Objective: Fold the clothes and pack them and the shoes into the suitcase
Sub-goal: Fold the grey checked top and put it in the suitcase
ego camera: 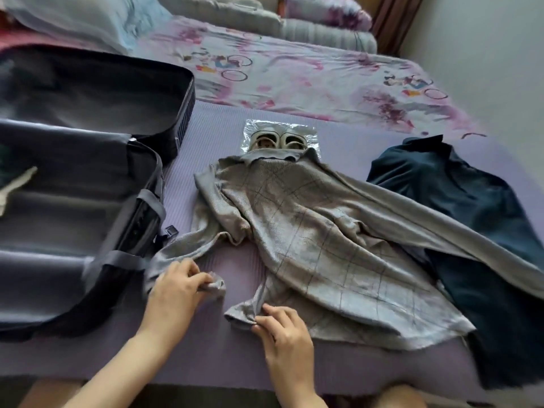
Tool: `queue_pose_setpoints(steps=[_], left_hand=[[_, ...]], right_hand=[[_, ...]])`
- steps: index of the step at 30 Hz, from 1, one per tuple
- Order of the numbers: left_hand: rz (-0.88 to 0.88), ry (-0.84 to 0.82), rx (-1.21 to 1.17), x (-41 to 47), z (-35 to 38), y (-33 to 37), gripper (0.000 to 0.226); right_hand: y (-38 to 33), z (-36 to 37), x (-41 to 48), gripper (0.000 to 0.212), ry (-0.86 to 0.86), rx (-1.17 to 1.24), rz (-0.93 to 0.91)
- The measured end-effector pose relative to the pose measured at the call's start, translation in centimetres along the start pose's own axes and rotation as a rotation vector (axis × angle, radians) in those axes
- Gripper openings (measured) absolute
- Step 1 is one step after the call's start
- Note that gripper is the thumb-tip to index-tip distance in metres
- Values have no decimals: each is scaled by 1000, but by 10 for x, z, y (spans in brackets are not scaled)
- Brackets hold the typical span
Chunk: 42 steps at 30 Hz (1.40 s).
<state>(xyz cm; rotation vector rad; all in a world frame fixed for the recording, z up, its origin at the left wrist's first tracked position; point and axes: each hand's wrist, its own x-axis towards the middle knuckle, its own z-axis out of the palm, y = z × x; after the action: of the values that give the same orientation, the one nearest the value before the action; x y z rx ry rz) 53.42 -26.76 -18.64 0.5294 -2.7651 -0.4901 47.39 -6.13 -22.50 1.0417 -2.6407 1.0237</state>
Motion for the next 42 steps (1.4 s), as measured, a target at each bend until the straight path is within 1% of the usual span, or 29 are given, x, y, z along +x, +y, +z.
queue_pose_setpoints(steps=[2,4,7,8,10,11,14,15,17,19,21,23,26,28,30,33,35,37,39,42], left_hand=[[-41,4,116,-10,-6,-16,29],[-68,10,178,-23,-5,-29,29],[-42,85,178,-40,-4,-30,20],[-32,104,171,-43,-6,-28,24],[-40,114,159,-47,-9,-23,26],[-61,105,144,-49,-10,-22,23],[-117,45,94,-50,-10,-23,24],[-115,30,70,-50,-10,-22,19],[-113,-7,16,-49,-10,-21,14],[-152,-53,-24,-48,-9,-20,17],[-176,-56,-47,-44,-8,-18,18],[-182,-27,-65,-32,-9,-12,24],[-175,11,-94,2,-9,-9,36],[-189,37,-115,27,-7,-9,39],[-232,18,-124,48,-1,-11,40],[-266,-52,-92,68,12,-18,49],[-267,-75,-74,75,20,-23,53],[-273,-68,-53,79,27,-28,51],[-269,-26,-33,80,31,-31,39],[-254,60,8,84,28,-31,16]], right_hand=[[-21,10,-11,18,11,86,-48],[-41,22,-24,18,-21,124,-119],[-71,38,-42,23,-91,129,-231],[-79,41,-48,27,-105,140,-229],[-86,41,-57,34,-158,145,-189],[-88,39,-59,32,-195,137,-171],[-84,31,-63,25,-261,62,-163],[-81,27,-62,23,-274,50,-153],[-72,15,-53,16,-263,94,-105],[-68,-1,-31,13,-180,126,-12],[-72,-15,-1,17,-163,76,76],[-77,-21,30,25,-171,23,113],[-84,-12,68,32,-188,-77,181],[-87,0,83,37,-205,-148,225],[-86,13,92,43,-227,-224,255],[-76,27,96,50,-286,-329,301],[-65,29,96,42,-291,-342,320],[-53,26,95,28,-243,-306,335],[-43,20,93,18,-182,-207,385],[-31,17,90,9,-149,-10,498]])
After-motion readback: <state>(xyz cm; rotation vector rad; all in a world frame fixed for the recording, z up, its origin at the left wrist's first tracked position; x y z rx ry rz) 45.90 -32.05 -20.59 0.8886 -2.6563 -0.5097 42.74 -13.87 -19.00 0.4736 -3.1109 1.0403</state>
